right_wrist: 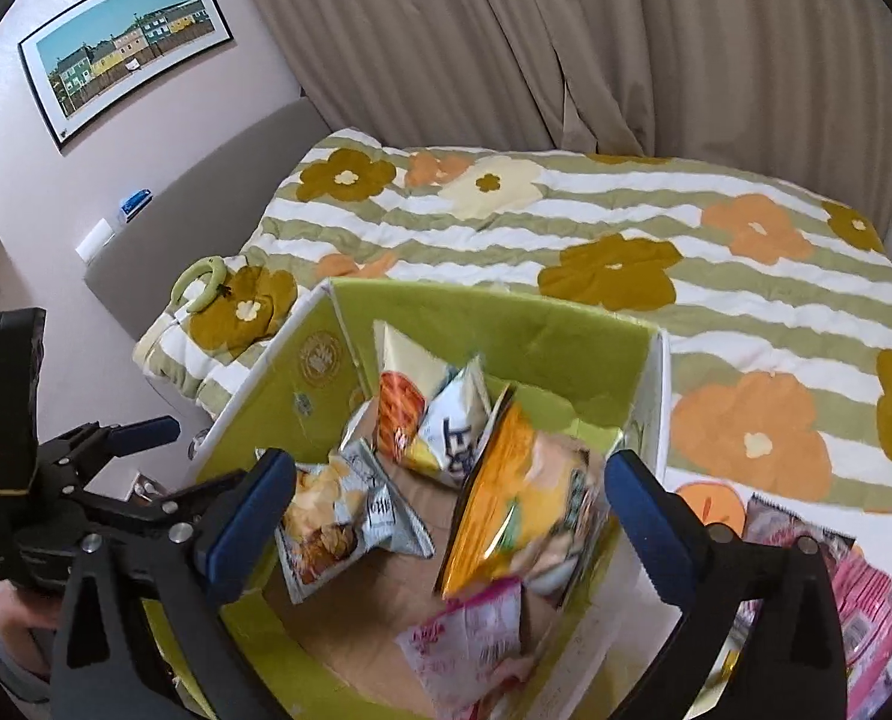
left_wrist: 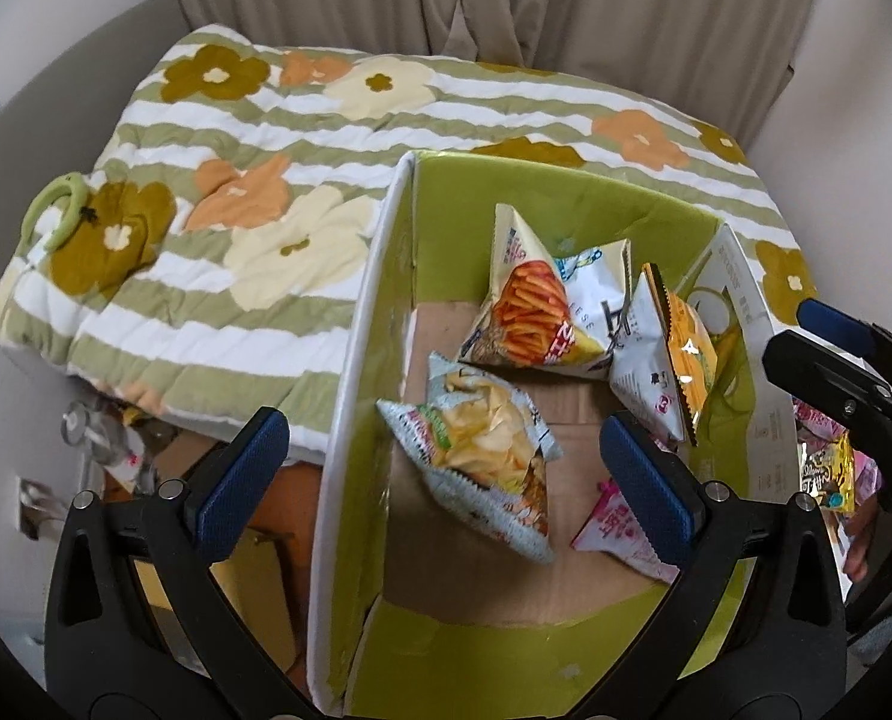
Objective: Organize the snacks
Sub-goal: 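Move both tools back toward the remaining snacks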
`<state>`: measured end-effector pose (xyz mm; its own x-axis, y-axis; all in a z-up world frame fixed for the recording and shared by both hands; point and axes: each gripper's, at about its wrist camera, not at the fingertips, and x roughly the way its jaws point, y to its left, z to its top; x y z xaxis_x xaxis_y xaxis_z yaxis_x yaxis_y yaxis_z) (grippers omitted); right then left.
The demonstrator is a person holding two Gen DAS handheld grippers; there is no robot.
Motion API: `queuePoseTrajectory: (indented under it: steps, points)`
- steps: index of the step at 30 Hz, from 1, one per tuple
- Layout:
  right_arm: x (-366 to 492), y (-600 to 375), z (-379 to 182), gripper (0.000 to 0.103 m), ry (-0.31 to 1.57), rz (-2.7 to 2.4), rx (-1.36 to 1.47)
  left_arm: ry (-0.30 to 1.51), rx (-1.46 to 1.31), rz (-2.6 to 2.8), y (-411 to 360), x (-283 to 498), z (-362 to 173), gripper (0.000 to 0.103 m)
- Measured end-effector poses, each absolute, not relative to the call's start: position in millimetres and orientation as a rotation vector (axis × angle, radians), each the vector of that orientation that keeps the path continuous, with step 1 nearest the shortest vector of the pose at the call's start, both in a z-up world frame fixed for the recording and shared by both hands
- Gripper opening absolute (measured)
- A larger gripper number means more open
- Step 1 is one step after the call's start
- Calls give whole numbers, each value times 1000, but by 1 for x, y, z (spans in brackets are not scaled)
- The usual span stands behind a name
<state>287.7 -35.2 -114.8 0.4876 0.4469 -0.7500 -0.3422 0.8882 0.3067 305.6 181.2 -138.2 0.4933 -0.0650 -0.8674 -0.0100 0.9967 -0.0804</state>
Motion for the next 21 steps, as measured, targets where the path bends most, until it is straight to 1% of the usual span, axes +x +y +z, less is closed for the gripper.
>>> queuePoseTrajectory:
  steps: [7, 21]
  points:
    - [271, -38, -105, 102, 952, 453, 120, 1022, -74, -44, 183, 288, -121, 103]
    - [205, -58, -58, 102, 894, 350, 136, 928, -65, -153, 165, 235, -72, 103]
